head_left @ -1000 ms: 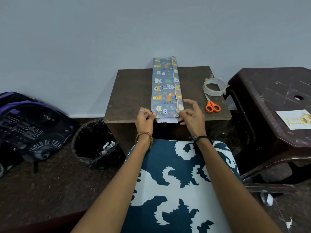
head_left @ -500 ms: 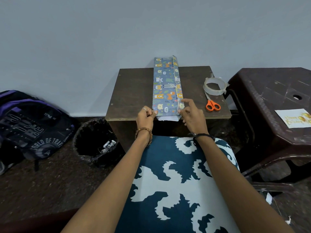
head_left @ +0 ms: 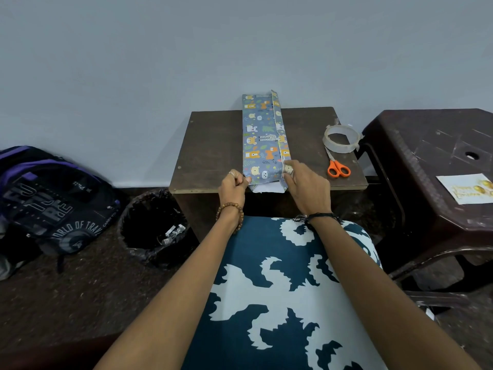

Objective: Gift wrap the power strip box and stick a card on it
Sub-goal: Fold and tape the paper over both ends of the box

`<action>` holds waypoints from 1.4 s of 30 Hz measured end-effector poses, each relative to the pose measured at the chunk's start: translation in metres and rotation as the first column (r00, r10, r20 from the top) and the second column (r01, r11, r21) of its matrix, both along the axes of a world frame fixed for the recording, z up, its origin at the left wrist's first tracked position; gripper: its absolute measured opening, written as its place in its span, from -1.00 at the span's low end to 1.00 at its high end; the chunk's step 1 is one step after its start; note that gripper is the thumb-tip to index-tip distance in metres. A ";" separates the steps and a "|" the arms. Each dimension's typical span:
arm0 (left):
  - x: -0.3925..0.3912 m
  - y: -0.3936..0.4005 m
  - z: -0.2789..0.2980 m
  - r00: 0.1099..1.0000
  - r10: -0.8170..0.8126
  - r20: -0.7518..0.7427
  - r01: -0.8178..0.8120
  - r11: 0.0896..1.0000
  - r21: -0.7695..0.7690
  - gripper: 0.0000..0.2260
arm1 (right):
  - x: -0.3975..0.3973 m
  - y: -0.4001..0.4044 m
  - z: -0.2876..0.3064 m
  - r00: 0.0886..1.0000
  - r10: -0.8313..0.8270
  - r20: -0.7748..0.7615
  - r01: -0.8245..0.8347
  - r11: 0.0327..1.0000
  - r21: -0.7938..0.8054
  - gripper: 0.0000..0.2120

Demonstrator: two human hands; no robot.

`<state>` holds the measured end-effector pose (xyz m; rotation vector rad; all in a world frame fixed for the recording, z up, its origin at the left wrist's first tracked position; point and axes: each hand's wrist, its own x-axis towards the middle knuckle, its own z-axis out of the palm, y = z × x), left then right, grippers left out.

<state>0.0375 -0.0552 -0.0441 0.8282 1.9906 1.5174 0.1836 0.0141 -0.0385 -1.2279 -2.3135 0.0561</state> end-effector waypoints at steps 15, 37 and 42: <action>-0.003 -0.001 0.005 0.907 0.131 -0.400 -0.199 0.971 -0.132 -0.77 | 0.002 0.011 -0.009 0.978 0.150 -0.147 -0.154 0.988 -0.016 -0.80; -0.036 -0.006 -0.005 0.171 -0.310 -0.935 0.304 0.920 -0.249 -0.80 | 0.012 0.024 -0.011 0.919 0.395 -0.021 -0.387 0.908 0.160 -0.93; -0.024 0.002 0.004 0.382 -0.298 -0.875 0.237 0.947 -0.219 -0.93 | 0.021 0.026 -0.012 0.909 0.418 0.000 -0.417 0.908 0.045 -0.83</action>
